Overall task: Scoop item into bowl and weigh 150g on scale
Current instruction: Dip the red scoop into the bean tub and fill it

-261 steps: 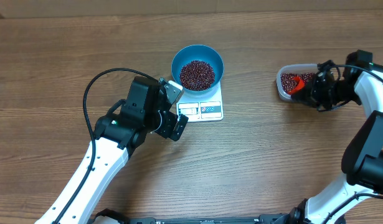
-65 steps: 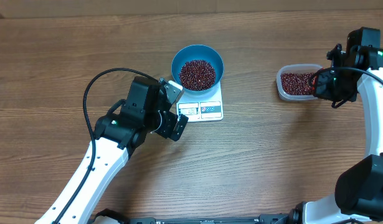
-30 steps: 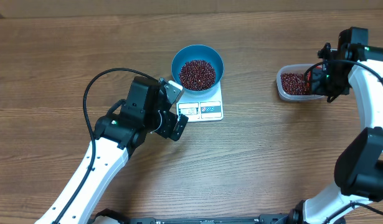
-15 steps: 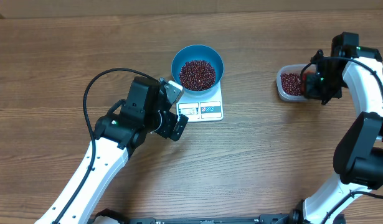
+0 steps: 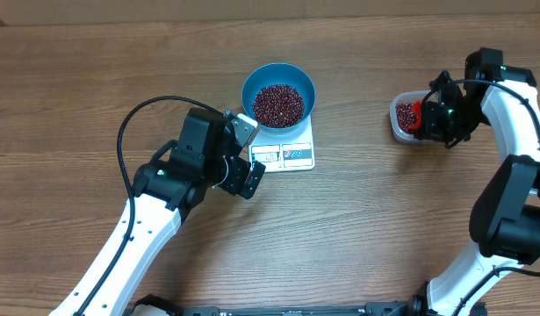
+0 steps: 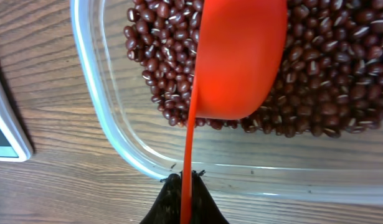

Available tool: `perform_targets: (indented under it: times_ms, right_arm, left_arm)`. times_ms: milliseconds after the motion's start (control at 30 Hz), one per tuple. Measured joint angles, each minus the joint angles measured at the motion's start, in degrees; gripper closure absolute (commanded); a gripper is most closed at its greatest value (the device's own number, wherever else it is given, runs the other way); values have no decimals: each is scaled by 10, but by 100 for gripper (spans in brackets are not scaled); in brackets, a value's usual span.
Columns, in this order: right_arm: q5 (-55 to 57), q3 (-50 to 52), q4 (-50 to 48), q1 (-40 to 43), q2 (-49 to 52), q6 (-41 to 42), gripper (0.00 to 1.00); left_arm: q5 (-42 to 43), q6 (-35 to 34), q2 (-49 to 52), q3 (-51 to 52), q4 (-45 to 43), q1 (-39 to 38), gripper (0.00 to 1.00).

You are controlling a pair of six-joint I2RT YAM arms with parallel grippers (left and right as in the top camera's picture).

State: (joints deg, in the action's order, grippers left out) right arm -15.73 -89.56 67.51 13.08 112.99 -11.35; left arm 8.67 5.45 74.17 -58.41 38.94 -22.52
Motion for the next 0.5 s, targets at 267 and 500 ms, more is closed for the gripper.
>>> perform_targets:
  times_ms: [267,500]
  right_arm:
    - [-10,0,-2,-28,1,16,96]
    - [-37,0,-3,-37,5,35,96]
  left_arm:
    - [0,0,0,0,0,0,1]
    - [0,0,0,0,0,0,0]
